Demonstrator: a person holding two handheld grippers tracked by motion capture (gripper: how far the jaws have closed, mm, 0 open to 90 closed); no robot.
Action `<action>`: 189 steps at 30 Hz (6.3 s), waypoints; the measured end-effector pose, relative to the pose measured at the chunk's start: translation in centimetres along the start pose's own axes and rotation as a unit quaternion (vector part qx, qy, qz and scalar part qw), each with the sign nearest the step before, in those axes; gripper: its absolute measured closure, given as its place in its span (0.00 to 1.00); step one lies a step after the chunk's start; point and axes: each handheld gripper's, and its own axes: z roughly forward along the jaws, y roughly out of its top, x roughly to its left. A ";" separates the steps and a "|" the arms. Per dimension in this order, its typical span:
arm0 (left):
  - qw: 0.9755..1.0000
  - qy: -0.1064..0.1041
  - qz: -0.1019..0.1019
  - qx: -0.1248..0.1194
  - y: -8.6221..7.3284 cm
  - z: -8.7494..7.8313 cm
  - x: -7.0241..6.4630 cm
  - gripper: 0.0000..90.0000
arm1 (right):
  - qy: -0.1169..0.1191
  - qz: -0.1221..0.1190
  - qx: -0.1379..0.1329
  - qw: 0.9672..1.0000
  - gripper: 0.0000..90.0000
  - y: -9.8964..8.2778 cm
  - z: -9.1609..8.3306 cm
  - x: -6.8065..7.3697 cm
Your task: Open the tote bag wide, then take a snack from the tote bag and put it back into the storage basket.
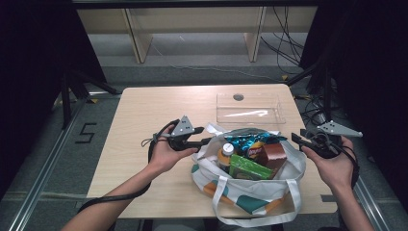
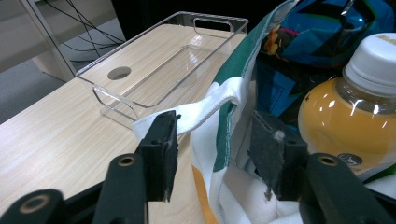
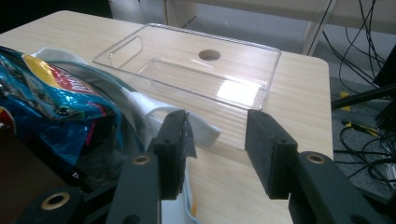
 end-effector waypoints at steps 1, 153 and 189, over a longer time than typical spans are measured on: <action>1.000 0.001 -0.002 -0.003 0.0 -0.1 0.0 0.54 | 0.000 -0.001 0.007 1.000 0.65 0.1 -0.3 0.0; 0.998 0.007 -0.053 -0.034 -1.0 -1.3 0.3 0.36 | 0.125 0.019 -0.188 0.974 1.00 8.4 -2.2 4.9; 0.996 0.003 -0.078 -0.032 -1.0 -1.3 0.2 0.36 | 0.122 0.010 -0.206 0.971 1.00 10.7 -3.2 5.0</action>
